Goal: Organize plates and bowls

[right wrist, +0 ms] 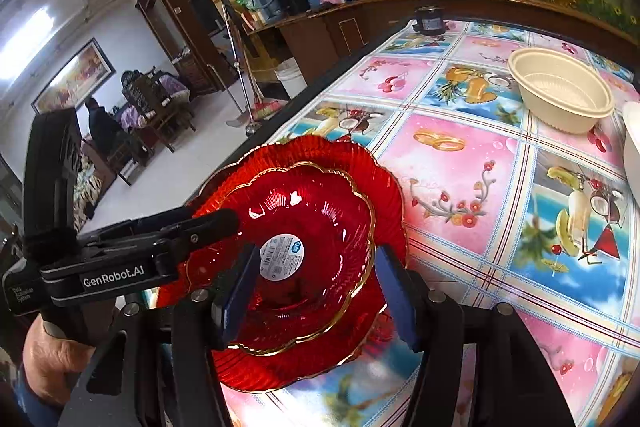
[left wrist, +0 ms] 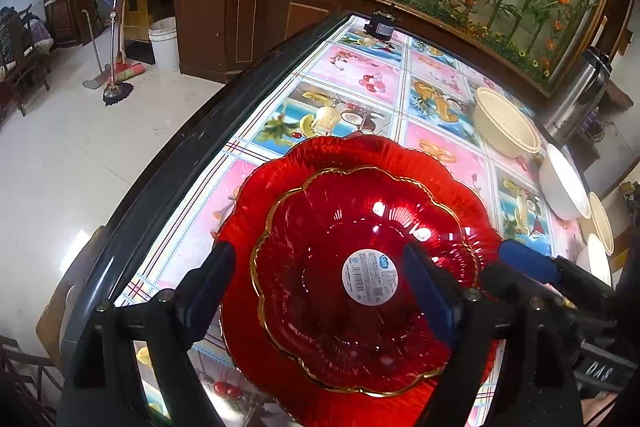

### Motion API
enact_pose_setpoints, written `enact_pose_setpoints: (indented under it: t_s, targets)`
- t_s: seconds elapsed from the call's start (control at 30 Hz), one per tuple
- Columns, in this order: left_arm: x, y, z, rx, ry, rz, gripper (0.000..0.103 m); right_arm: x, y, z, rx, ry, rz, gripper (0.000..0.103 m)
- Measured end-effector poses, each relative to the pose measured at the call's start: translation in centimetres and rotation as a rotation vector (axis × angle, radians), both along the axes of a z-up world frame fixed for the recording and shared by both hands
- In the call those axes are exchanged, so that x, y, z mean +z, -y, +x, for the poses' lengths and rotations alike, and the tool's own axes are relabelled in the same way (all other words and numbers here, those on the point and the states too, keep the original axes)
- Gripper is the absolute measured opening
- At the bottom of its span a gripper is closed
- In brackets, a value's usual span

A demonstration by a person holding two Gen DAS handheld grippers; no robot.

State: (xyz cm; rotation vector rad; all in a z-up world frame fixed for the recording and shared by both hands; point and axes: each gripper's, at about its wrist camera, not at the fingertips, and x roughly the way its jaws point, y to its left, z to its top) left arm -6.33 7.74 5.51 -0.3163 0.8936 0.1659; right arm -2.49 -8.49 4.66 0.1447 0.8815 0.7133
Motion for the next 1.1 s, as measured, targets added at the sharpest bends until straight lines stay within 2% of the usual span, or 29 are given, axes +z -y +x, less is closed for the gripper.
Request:
enact_pose_setpoints:
  t_s: [0.23,0.37,0.63,0.77,0.83,0.93,1.03,1.1]
  targets:
    - [1.6,1.3,-1.2,-0.009,0.049,0.006,0.085,1.2,2.8,0.0,-0.055,0.016,0.06,0.065]
    - [2.6,3.5,-1.7,-0.049,0.084,0.026,0.085,1.8,5.3,-0.3,-0.104,0.043,0.088,0.065]
    - [3.5,11.4,-2.3,-0.213,0.139,0.082,0.085,2.9,10.8,-0.6,-0.261,0.099,0.139,0.065]
    - [3.1,16.5,-3.1,-0.323,0.186,0.102,0.085,3.2,14.0,-1.0,-0.328,0.129,0.141,0.065]
    - [2.7,18.7,-3.4,-0.373,0.201,0.122,0.088,3.2,16.1,-1.5,-0.357,0.127,0.178,0.065]
    - [1.1,22.1,-3.6,-0.467,0.192,0.147,0.092,3.3,19.2,-2.2,-0.378,0.13,0.227,0.065]
    - [-0.8,24.8,-3.1,-0.531,0.152,0.192,0.092,3.9,22.1,-3.9,-0.443,0.163,0.217,0.073]
    - [-2.0,25.9,-2.8,-0.548,0.142,0.207,0.092,4.5,24.2,-5.3,-0.48,0.188,0.2,0.075]
